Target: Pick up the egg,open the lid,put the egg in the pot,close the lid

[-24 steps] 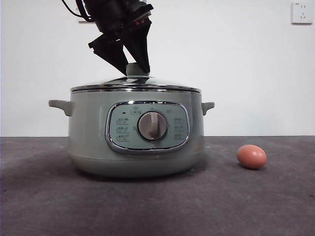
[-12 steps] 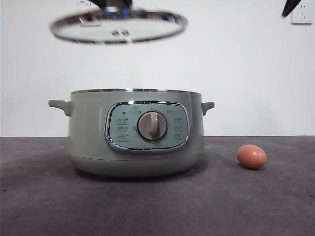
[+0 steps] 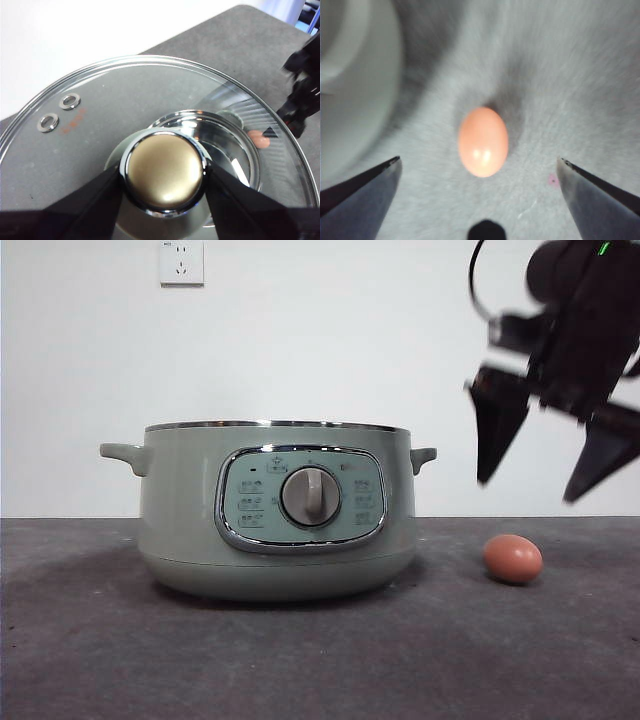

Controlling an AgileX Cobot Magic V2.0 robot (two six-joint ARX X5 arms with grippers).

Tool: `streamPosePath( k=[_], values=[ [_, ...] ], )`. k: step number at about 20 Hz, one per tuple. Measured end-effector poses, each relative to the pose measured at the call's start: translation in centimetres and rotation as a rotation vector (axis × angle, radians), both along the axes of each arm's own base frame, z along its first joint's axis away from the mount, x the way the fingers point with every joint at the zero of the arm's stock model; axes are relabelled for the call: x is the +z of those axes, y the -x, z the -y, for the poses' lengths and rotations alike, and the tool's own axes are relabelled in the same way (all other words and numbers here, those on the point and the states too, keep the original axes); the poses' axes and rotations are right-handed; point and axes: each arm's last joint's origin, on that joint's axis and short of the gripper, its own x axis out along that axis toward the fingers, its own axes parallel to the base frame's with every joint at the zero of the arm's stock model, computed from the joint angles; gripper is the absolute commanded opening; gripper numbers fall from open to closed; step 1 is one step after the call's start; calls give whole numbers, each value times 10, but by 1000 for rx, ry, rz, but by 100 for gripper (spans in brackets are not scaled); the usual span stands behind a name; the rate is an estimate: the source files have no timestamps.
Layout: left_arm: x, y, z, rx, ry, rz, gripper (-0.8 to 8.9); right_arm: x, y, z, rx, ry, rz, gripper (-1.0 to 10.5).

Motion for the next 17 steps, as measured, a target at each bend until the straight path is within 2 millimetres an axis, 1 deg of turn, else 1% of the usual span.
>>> streamPosePath(
  k=[2, 5, 6, 9, 14, 17],
  values=[
    [3, 8, -3, 0, 4, 10, -8, -18, -7, -4, 10, 22, -42, 684],
    [2, 10, -4, 14, -1, 2, -8, -32, -15, -5, 13, 28, -49, 683],
    [2, 9, -4, 23, -5, 0, -8, -34, -16, -6, 13, 29, -49, 682],
    [2, 9, -4, 28, -7, 0, -8, -38, -19, -6, 12, 27, -38, 523],
    [2, 9, -4, 27, -7, 0, -8, -38, -19, -9, 20, 29, -38, 511],
    [2, 9, -4, 28, -7, 0, -8, -40, -18, -15, 37, 31, -42, 436]
  ],
)
